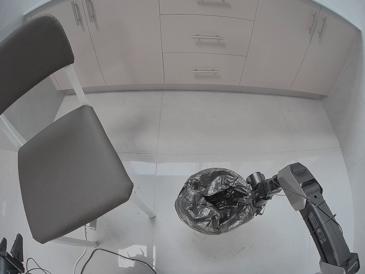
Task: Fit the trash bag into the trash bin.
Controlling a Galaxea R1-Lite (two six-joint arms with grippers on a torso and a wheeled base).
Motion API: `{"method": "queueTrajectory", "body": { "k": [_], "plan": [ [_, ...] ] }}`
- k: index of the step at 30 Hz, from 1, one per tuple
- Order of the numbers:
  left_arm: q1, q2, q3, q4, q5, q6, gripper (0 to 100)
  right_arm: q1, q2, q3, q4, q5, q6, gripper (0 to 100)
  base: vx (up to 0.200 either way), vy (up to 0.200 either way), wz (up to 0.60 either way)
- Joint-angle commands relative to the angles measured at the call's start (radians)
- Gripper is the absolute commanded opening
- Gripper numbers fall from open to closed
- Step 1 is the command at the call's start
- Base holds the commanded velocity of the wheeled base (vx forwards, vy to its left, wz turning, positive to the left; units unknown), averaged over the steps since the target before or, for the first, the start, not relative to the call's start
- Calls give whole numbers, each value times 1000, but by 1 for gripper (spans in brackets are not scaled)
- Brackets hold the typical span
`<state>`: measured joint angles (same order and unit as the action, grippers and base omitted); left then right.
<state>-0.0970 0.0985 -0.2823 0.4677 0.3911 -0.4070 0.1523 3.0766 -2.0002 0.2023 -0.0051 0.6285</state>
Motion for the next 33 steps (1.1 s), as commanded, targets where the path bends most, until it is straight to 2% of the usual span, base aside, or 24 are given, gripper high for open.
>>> {"method": "queueTrajectory", "body": {
  "k": [1,5,6,16,21,33],
  "plan": [
    [0,3,0,0,0,-1,100,-8,-30,0,92,-9,-9,0,0,0,0],
    [0,3,0,0,0,-1,100,-27,-44,0,143,-12,-15,0,0,0,0],
    [0,3,0,0,0,-1,100,-31,-49,0,144,-13,-21,100,0,0,0],
    [0,3,6,-1,0,-1,100,-54,-62,0,177,-1,3,100,0,0,0],
    [0,3,8,-1,2,-1,100,-53,-52,0,276,106,11,100,0,0,0],
    [-1,3,12,-1,2,-1,100,-34,-15,0,272,140,36,100,0,0,0]
  ]
}}
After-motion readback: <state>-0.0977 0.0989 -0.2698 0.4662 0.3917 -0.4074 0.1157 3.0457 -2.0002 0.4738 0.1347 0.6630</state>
